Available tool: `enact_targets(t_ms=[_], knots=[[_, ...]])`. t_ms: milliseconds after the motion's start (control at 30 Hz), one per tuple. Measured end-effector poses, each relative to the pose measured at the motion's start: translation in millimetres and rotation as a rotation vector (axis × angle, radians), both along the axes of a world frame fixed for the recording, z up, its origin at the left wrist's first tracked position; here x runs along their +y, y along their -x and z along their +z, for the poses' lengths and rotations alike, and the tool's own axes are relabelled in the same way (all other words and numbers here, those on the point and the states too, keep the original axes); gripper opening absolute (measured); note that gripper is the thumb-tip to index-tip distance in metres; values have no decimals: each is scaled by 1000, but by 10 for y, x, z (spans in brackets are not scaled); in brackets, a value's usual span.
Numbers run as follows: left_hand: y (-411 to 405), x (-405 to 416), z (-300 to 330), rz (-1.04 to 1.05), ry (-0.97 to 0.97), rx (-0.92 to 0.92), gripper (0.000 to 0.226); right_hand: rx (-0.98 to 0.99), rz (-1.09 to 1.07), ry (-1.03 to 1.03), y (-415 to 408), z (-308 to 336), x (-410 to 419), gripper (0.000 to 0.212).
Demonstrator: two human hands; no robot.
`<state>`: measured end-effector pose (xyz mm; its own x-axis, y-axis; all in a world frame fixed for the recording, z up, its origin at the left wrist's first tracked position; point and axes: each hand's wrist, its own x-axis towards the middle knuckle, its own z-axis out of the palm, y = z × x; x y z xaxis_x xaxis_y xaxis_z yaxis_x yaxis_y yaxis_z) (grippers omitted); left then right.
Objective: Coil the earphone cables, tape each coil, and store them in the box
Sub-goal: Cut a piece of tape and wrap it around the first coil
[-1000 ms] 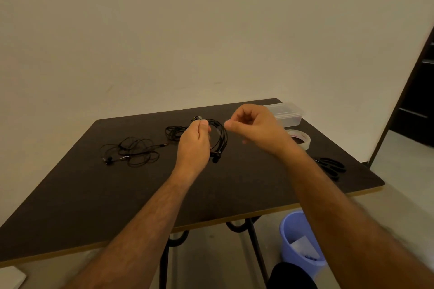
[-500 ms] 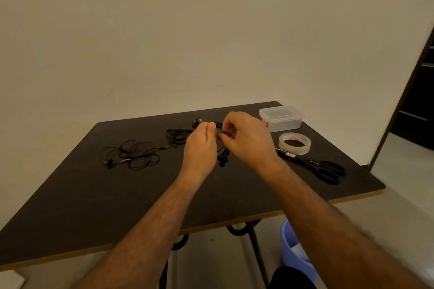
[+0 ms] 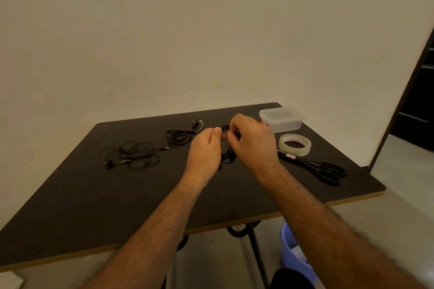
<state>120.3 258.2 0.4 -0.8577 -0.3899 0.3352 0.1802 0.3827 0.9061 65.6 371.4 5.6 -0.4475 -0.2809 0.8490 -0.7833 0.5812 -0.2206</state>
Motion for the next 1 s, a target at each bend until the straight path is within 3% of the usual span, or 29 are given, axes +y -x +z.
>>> enact_targets(t_ms=[133, 267, 533, 800, 1000], knots=[[-23, 22, 22, 10, -81, -2, 35, 0, 21, -14, -15, 9, 5, 15], [-78, 39, 52, -31, -92, 72, 50, -17, 52, -16, -22, 31, -4, 13], [-76, -10, 39, -46, -131, 96, 31, -165, 74, -103, -24, 114, 22, 11], [-55, -89, -68, -13, -39, 34, 20, -484, 105, -281, -14, 268, 124, 18], [-66, -75, -71, -28, -17, 22, 25, -502, 43, -305, 17, 251, 112, 20]])
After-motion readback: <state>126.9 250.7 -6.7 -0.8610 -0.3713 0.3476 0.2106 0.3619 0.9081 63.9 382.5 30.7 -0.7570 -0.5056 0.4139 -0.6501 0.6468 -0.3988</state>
